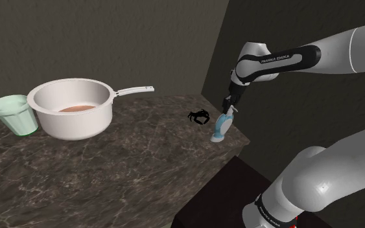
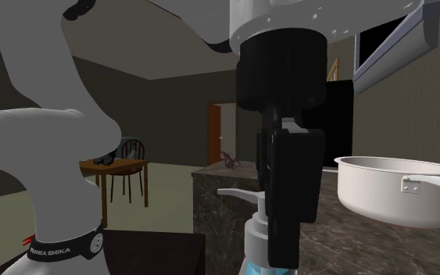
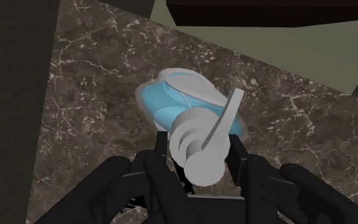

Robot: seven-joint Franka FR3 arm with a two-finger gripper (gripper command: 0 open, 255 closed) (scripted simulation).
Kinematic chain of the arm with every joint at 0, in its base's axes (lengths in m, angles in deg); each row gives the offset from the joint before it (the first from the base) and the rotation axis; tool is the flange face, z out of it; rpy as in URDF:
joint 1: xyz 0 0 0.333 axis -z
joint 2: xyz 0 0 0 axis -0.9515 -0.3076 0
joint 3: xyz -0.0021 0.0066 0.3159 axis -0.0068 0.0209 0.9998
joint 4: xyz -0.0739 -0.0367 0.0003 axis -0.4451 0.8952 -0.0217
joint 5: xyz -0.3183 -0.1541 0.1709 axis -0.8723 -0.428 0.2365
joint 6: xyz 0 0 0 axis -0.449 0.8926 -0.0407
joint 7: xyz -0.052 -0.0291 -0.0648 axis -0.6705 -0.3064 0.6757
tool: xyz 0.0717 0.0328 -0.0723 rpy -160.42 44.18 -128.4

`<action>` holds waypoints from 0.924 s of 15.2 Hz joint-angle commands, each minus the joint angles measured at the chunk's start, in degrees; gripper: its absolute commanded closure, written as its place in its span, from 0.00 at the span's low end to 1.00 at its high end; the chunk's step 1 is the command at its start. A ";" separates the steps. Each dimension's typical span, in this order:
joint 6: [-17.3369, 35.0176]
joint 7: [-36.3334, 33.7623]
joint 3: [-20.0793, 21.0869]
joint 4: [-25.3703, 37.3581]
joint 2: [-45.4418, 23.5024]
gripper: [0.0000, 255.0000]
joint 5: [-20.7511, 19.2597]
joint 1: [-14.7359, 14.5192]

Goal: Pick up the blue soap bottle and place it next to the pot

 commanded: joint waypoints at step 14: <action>-5.86 -0.05 0.80 3.69 2.15 1.00 0.09 -0.04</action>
